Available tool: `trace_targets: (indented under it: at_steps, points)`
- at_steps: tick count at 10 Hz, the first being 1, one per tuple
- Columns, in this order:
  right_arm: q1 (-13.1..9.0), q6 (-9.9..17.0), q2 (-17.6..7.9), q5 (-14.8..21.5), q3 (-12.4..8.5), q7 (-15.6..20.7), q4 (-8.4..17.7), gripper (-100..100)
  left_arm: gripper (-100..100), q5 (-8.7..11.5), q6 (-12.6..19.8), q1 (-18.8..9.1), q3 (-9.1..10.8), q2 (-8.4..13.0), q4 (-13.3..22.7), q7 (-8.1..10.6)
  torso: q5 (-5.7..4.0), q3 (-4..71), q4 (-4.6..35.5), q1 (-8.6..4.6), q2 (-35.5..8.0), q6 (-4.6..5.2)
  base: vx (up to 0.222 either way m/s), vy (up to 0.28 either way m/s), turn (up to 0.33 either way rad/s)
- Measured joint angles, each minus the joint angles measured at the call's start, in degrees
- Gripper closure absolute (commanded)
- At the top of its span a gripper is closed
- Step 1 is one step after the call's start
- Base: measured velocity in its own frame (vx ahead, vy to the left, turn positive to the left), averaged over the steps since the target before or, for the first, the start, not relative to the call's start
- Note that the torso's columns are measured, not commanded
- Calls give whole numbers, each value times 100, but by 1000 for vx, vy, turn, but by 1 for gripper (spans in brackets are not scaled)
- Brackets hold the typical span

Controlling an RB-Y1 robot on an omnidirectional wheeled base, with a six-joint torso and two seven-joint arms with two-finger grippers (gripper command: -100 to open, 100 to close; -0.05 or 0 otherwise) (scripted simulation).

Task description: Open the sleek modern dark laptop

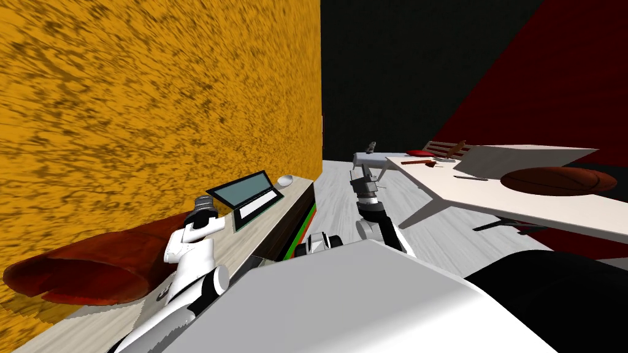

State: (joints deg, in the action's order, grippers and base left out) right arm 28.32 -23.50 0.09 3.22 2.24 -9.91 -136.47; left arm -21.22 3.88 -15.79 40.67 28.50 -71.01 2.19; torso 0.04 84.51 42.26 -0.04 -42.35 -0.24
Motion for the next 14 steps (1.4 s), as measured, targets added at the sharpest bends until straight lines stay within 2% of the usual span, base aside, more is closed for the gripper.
trace_targets:
  at_steps: [4,7,9,11,13,14]
  points:
    - [-1,0,0,0,0,0,0,0,100,-96,-649,185,116,-176,-51,76,-1,6,-1,4,9,16,52,-46,48]
    - [-1,0,0,0,0,0,0,0,100,-163,-1094,308,195,-293,-69,134,-1,1,2,5,1,11,55,-59,157]
    - [-1,0,0,0,0,0,0,0,100,-240,-1430,445,266,-462,-172,183,8,-7,2,27,-13,-3,30,-32,92]
    - [-2,1,-1,0,-1,0,1,0,100,-250,-1635,460,291,-466,-137,189,3,-9,9,27,-16,23,9,-10,23]
    - [-1,0,0,0,0,0,0,0,100,-305,-1927,583,343,-569,-205,255,2,3,-2,6,4,0,35,-40,75]
    - [-1,0,-1,0,0,0,0,0,-100,-307,-1965,589,348,-574,-204,258,1,1,3,16,-2,18,-7,2,-51]
